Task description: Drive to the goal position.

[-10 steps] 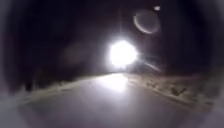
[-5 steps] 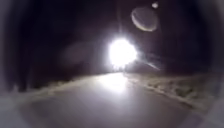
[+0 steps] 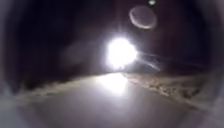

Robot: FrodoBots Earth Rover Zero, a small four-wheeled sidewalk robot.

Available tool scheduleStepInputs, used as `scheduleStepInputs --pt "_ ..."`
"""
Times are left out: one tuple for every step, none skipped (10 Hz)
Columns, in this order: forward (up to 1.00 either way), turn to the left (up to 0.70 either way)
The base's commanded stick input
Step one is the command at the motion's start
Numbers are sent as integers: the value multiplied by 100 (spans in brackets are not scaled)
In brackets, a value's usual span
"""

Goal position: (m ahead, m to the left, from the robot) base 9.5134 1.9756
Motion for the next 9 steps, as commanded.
scheduleStepInputs --pt "85 0" --pt "85 0" --pt "85 0" --pt "85 0" --pt "85 0" --pt "85 0" --pt "85 0" --pt "85 0" --pt "85 21"
